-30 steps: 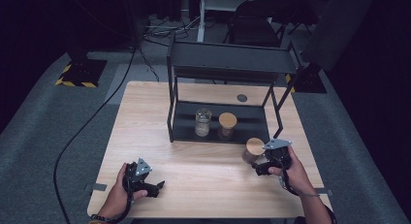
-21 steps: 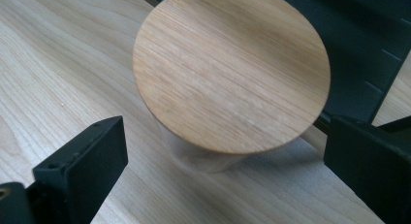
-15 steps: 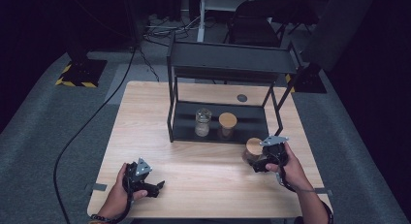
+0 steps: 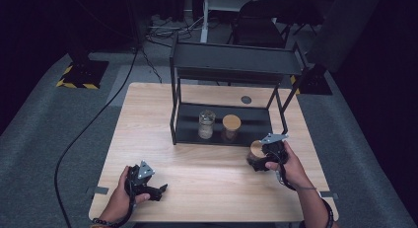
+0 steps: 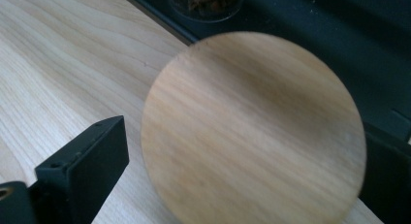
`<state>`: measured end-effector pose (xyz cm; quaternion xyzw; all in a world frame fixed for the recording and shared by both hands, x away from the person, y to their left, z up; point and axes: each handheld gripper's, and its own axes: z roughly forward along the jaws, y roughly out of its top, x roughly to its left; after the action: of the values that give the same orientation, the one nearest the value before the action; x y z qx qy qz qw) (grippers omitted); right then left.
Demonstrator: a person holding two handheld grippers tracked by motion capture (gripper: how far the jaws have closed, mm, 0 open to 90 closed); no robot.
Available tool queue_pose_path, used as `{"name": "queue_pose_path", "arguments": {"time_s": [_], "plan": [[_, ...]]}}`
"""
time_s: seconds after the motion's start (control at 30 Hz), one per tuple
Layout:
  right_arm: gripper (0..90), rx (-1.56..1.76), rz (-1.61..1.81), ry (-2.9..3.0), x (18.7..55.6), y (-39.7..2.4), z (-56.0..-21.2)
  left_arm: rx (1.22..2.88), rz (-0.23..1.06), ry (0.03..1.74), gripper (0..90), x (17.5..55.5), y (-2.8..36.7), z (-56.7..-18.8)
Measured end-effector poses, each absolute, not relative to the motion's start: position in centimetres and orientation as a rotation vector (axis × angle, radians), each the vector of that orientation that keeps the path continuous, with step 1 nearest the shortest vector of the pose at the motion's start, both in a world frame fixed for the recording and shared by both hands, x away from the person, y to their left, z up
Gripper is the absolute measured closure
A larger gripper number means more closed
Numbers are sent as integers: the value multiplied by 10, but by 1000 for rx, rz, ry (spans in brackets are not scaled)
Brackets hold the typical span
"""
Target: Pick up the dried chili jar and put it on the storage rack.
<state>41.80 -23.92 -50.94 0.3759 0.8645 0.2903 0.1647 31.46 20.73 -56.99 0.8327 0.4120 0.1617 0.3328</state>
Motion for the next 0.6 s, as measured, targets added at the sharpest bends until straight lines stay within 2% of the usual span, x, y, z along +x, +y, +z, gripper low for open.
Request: {"name": "queue_pose_path", "arguments": {"time_s": [0.6], "plan": [[36, 1109, 827, 2485, 429, -229, -512, 2175, 422, 1076, 0, 315, 207, -570]]}}
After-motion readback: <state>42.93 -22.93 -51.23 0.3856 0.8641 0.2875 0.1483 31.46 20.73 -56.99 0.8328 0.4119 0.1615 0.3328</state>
